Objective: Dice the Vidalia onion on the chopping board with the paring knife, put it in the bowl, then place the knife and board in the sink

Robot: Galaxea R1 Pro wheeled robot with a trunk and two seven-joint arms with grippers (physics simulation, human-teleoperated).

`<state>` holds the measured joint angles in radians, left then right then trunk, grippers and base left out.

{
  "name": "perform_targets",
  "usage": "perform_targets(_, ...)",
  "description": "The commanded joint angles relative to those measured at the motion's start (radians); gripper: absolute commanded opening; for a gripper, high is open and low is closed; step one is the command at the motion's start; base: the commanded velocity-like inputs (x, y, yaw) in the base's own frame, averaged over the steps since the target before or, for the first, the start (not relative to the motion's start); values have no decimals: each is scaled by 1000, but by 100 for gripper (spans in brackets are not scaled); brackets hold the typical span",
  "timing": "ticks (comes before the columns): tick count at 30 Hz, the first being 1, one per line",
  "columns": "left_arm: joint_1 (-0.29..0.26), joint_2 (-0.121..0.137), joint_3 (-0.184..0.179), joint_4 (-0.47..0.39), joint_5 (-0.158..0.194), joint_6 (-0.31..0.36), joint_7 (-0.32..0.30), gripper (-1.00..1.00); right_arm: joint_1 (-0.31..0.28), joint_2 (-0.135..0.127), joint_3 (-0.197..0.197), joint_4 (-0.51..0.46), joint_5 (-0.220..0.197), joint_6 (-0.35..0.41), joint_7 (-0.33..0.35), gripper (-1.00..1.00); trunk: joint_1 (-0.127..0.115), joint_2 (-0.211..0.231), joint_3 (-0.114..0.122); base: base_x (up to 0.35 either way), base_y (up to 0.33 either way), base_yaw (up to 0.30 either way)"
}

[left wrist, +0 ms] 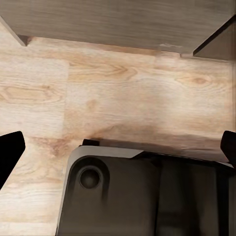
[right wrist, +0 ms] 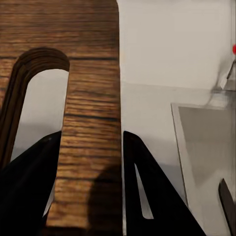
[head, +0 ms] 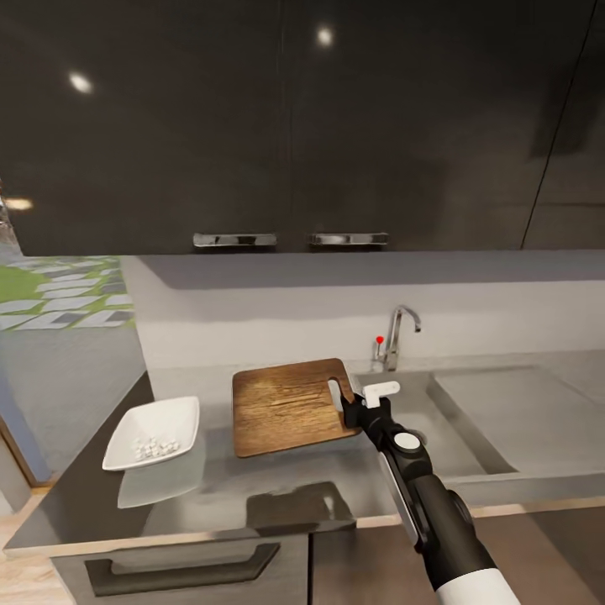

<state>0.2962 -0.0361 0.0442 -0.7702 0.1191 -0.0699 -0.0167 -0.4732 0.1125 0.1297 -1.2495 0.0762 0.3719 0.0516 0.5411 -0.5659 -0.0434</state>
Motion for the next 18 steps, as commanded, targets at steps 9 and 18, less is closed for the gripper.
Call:
perform_targets(9, 0, -1, 2, 0, 10, -1, -2, 100, -1, 2, -1, 17, 10, 5, 1, -100, 1, -2, -2, 113, -187, 0)
perform_targets(18, 0, -1, 2, 0, 10, -1, -2, 100, -1, 3, -1, 18, 10, 5, -1, -100, 1, -2, -2, 89, -234, 0)
